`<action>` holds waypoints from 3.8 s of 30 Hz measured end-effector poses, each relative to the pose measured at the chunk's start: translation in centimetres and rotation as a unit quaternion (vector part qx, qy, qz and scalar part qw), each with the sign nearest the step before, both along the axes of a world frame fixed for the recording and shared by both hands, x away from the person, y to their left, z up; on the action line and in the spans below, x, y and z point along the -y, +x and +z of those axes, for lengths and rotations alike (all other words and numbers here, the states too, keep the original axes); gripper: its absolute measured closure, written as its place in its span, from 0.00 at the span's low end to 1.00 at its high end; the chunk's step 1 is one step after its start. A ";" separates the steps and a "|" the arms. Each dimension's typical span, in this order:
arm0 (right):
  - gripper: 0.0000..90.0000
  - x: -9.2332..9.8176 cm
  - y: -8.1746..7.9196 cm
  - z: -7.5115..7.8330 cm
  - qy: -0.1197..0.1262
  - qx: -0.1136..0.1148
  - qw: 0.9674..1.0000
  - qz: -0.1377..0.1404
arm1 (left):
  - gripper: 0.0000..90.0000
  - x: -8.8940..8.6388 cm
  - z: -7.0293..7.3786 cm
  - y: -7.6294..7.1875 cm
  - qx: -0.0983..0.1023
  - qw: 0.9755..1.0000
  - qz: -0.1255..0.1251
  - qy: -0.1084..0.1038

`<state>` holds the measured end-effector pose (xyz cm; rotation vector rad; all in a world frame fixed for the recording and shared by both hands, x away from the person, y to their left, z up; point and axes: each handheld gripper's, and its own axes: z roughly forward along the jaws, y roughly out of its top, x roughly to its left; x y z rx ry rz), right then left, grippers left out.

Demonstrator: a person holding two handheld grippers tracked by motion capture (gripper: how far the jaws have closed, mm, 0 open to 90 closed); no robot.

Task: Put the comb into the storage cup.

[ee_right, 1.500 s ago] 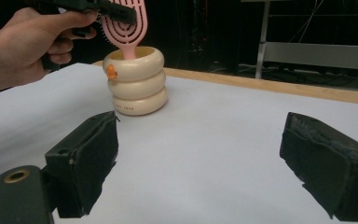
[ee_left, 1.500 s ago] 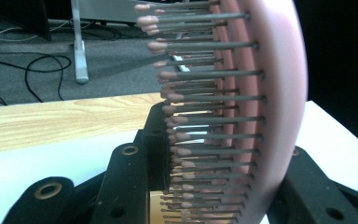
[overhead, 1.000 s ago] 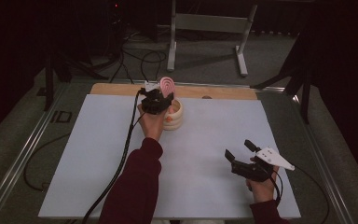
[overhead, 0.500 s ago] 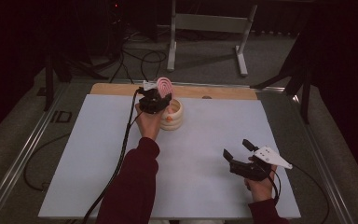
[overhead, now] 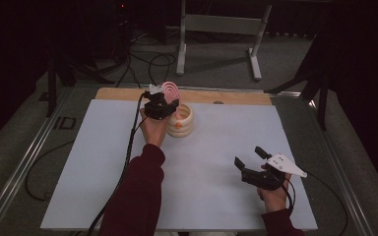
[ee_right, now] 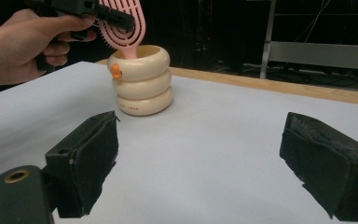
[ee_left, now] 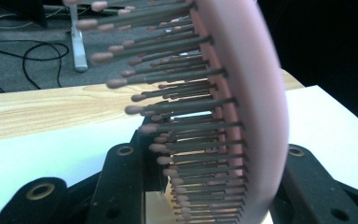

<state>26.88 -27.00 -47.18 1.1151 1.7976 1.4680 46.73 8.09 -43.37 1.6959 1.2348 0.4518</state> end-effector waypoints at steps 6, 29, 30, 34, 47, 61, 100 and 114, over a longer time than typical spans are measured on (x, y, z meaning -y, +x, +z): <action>0.13 -0.2 -0.1 0.1 -0.002 0.001 1.000 0.002 | 0.65 0.0 -0.1 0.0 0.000 1.000 -0.001 0.004; 0.13 -0.3 0.0 0.0 -0.001 0.000 1.000 0.003 | 0.50 -1.0 -0.6 0.2 -0.021 0.999 0.013 0.025; 0.13 -0.3 0.0 0.0 -0.001 -0.001 1.000 0.003 | 0.49 -1.0 -0.6 0.2 -0.021 0.999 0.013 0.025; 0.13 -0.3 0.0 -0.1 -0.003 0.000 1.000 0.003 | 0.47 -1.1 -0.6 0.2 -0.022 0.999 0.011 0.029; 0.13 -0.3 0.0 -0.1 -0.004 -0.002 1.000 0.003 | 0.37 -1.6 -0.7 0.0 -0.023 0.999 0.026 0.042; 0.13 -0.3 0.1 -0.2 -0.005 -0.003 1.000 0.004 | 0.16 -2.1 -0.7 -0.5 -0.022 0.997 0.036 0.059; 0.13 -0.7 0.1 -0.4 -0.009 -0.006 1.000 0.007 | 0.00 -6.9 -0.4 -4.2 -0.002 0.999 0.005 0.051; 0.13 -0.9 0.1 -0.5 -0.013 -0.007 1.000 0.011 | 0.00 -8.5 -0.4 -7.1 0.017 0.997 -0.012 0.076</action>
